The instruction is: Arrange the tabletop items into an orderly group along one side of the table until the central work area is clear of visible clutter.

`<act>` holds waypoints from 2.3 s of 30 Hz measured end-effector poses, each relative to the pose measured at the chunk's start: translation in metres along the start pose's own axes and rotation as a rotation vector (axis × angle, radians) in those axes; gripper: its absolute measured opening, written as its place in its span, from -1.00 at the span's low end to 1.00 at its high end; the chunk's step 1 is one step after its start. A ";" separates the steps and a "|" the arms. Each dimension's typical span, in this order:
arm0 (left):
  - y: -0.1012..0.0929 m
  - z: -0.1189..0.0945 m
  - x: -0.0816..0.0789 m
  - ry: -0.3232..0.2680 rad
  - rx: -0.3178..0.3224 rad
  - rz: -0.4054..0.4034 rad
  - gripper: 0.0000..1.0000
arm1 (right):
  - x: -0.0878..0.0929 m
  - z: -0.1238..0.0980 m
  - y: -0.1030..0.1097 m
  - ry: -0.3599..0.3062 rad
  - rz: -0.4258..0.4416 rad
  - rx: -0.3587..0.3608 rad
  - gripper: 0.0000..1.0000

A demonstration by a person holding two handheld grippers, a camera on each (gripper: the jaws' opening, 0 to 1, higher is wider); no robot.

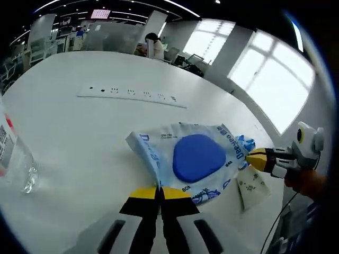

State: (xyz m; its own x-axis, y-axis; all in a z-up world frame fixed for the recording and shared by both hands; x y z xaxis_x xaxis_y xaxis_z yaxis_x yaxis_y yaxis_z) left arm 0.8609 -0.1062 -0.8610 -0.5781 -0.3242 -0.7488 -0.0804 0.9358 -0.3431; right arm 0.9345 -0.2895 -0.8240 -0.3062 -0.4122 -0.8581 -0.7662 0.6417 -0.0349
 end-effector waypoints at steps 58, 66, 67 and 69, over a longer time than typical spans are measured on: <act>-0.018 -0.105 -0.001 -0.175 0.090 0.257 0.27 | 0.031 -0.090 0.021 -0.094 -0.162 0.032 -0.50; -0.019 -0.126 0.010 -0.194 0.091 0.249 0.33 | 0.032 -0.098 0.026 -0.107 -0.172 0.018 -0.48; -0.018 -0.129 0.012 -0.193 0.091 0.253 0.33 | 0.032 -0.099 0.028 -0.109 -0.176 0.012 -0.47; -0.017 -0.133 0.015 -0.189 0.092 0.259 0.36 | 0.032 -0.100 0.029 -0.108 -0.175 0.006 -0.46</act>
State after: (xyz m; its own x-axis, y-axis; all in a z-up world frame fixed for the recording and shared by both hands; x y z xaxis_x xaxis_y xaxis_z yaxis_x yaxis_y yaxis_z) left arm 0.7456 -0.1082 -0.7910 -0.4079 -0.1056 -0.9069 0.1275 0.9770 -0.1711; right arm 0.8460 -0.3491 -0.8016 -0.1059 -0.4467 -0.8884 -0.7987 0.5703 -0.1916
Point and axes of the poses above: the point that each gripper's makers call its tool centre point, and the gripper's own axes: z roughly forward along the fingers, y roughly to its left, x roughly out of its underside, the point moved 1 cm from there along -z, roughly backward along the fingers, and after that the axes turned 11 degrees about -y, right-handed, at the moved point
